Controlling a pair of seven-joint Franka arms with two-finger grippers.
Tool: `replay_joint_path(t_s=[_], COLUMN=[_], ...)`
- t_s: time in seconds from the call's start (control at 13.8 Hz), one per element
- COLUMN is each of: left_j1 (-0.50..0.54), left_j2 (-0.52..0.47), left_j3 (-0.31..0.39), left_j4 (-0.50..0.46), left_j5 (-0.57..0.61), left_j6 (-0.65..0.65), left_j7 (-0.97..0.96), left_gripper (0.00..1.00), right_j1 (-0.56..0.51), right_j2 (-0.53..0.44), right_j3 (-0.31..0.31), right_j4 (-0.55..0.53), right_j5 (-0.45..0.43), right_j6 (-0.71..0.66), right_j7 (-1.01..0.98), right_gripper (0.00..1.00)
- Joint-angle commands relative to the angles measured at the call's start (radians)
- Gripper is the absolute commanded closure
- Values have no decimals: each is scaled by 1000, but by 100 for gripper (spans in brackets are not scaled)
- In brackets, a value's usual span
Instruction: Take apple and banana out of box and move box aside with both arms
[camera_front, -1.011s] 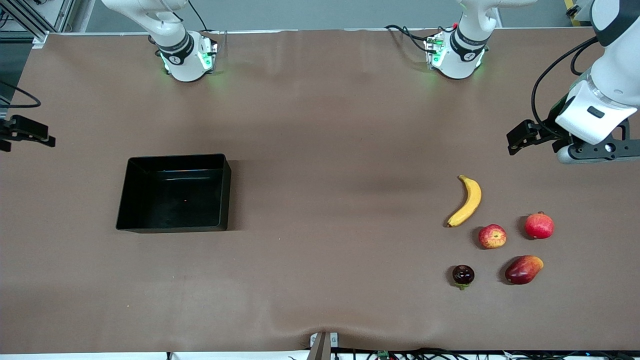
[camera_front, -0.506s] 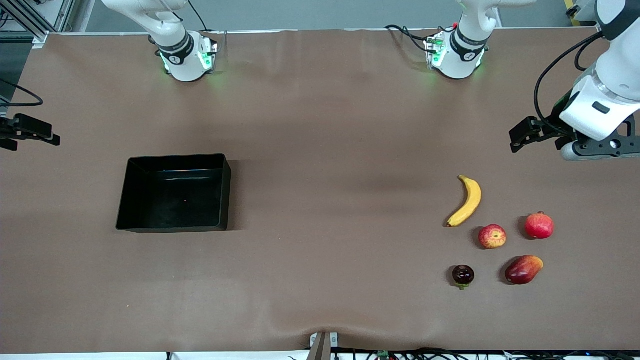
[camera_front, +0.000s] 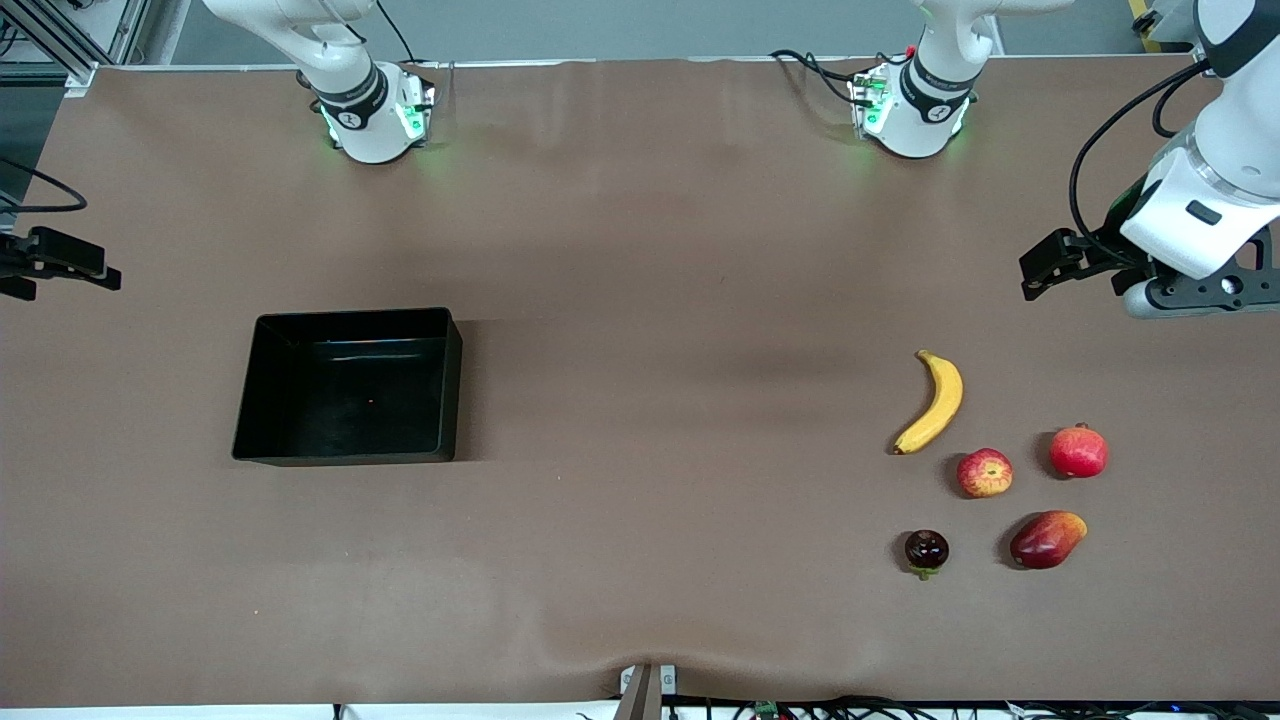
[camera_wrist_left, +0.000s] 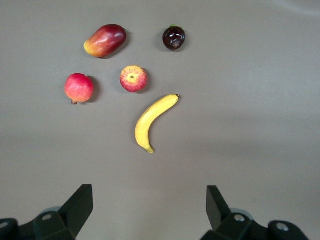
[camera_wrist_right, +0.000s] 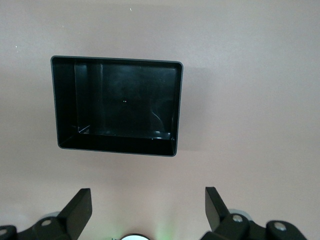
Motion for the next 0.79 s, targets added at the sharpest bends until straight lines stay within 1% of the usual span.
replay_joint_path(t_s=[0.0, 0.07, 0.22, 0.36, 0.58, 0.72], left_j1=[51, 65, 65, 74, 82, 82], left_j2=[-14, -16, -53, -60, -96, -94], left_j3=[0, -2, 0, 1, -3, -3], left_j4=[10, 10, -2, -5, -42, -35], left_j5=[-8, -9, -11, -9, -9, -9], left_j6=[-24, -38, -68, -75, -65, -67], left_j7=[6, 6, -3, 6, 9, 17], left_gripper=[0, 0, 0, 0, 0, 0], right_j1=[3, 3, 5, 5, 5, 5], right_j2=[-30, -30, -28, -28, -28, -28], right_j3=[0, 1, 1, 1, 1, 1], right_j4=[-5, -5, -5, -5, -5, -5], right_j5=[8, 8, 5, -1, -1, -1], right_j6=[-14, -12, -12, -12, -14, -15], right_j7=[17, 17, 17, 17, 17, 18], right_gripper=[0, 0, 0, 0, 0, 0])
